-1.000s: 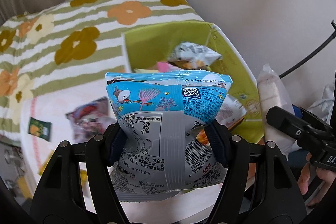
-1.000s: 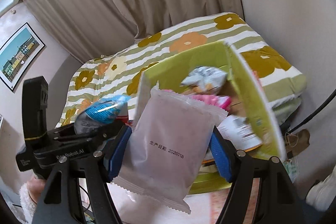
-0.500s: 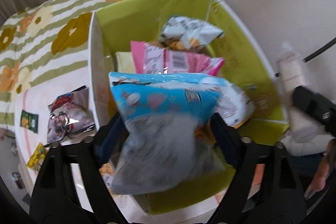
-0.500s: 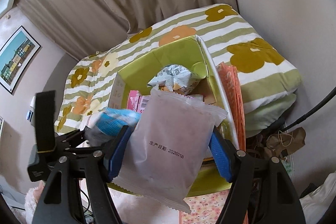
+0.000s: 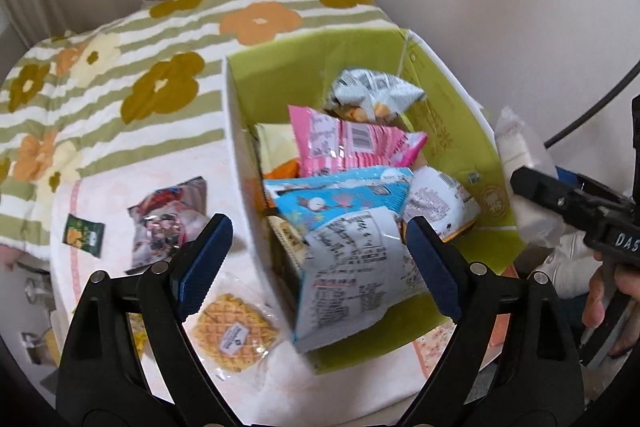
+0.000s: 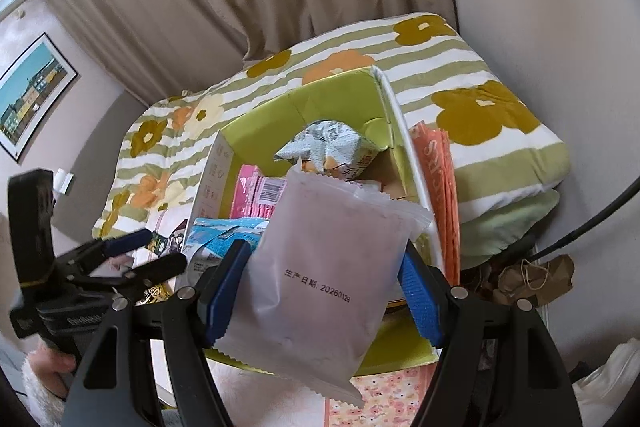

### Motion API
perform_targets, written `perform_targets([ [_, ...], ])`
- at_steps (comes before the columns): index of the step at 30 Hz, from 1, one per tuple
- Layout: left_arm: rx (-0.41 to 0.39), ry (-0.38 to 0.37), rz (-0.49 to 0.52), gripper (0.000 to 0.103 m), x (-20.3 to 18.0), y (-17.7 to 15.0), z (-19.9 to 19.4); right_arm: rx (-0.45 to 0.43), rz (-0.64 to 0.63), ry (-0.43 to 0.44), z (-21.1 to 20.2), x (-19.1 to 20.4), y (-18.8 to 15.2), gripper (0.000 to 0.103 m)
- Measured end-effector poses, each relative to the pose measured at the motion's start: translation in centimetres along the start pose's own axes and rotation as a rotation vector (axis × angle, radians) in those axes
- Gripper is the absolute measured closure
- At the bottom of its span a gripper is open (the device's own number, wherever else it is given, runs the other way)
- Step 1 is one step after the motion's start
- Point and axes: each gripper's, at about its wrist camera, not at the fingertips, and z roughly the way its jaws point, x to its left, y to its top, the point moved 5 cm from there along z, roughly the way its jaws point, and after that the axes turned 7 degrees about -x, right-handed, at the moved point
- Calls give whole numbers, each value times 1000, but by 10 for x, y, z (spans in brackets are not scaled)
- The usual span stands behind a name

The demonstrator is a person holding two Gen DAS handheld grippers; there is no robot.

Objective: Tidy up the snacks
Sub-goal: 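Carry both bags into the yellow-green box and open both tools, then move both tools back over the remaining snacks on the table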

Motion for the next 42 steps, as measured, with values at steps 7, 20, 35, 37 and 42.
perform_targets([
  [7,-19,10,-43,15,16,-1,-12,16,-48,-2,15,9,0,27],
  [20,-22,26,-145,15,42,-27,-27,-33,-84,-19,4,12,-3,5],
  [35,-101,146,-236,15,126,-56,-101,-62,-182,121,-19,75,2,4],
  [37,-99,156,-239,15,143,-63,-107,-57,-209,130,-19,94,-3,4],
  [42,-79,165,-230,15,180,-78,-107,-44,-235,137,-10,131,-17,4],
])
